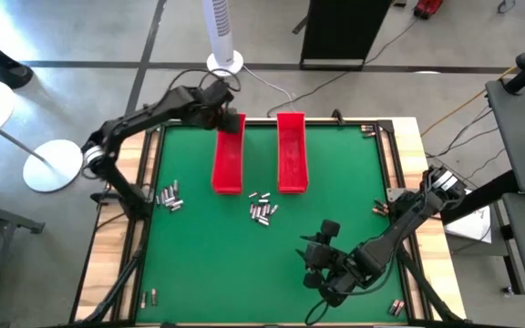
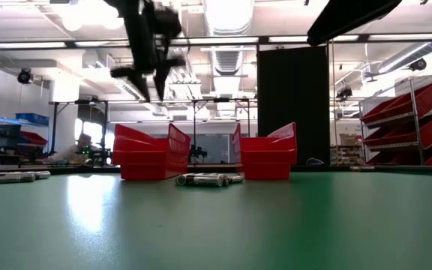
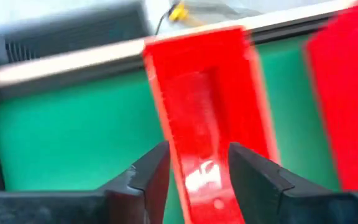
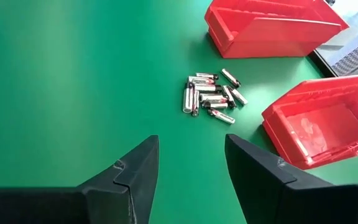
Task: Sort batteries
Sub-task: Put the silver battery into the left red bin
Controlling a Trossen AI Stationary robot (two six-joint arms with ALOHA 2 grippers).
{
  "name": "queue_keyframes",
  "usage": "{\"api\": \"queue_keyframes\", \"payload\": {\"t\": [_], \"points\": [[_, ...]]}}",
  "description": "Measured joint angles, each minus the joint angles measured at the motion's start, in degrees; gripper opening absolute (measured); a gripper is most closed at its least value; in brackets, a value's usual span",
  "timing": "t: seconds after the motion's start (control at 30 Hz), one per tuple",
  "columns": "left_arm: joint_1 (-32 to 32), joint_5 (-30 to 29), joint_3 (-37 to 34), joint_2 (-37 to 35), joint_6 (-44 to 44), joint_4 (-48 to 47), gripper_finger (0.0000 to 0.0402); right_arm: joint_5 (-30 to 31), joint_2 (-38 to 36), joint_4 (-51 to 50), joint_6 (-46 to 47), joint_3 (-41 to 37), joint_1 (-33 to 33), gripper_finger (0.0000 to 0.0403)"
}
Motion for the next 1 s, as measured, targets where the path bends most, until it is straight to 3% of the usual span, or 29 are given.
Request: {"api": "queue_keyframes", "payload": {"t": [0.17, 0.33, 0.5, 0.63, 0.7, 0.8, 0.93, 1.0], "points": [[-10.6, -7.6, -3.9, -10.1, 4.9, 4.0, 0.0167, 1.7, 0.0, 13.0, -4.1, -4.6, -0.6, 0.0184], [-24.3, -16.2, -17.4, -23.0, -2.8, 14.2, 0.0174, 0.7, 0.0, 32.1, -11.1, -12.3, -2.2, 0.0180], [-44.8, -28.5, -36.2, -32.2, -6.8, 38.4, 0.0174, -3.6, 0.1, 47.5, -16.3, -19.4, -4.8, 0.0170], [-58.1, -39.5, -48.9, -33.0, 2.2, 65.8, 0.0174, -4.7, 4.6, 60.9, -21.2, -22.1, -6.9, 0.0164], [-61.6, -40.0, -53.4, -31.9, 9.2, 78.5, 0.0175, -4.9, 8.5, 65.8, -24.4, -20.6, -8.1, 0.0166], [-64.1, -39.6, -57.5, -29.9, 13.8, 91.0, 0.0175, -4.7, 13.7, 64.1, -27.4, -15.8, -10.0, 0.0177], [-65.7, -39.0, -59.6, -28.2, 10.6, 91.0, 0.0175, -1.2, 18.2, 57.9, -28.2, -8.6, -12.2, 0.0198], [-65.9, -33.3, -59.8, -27.6, 12.4, 91.0, 0.0175, -1.4, 19.3, 53.9, -27.8, -5.7, -13.1, 0.0209]]}}
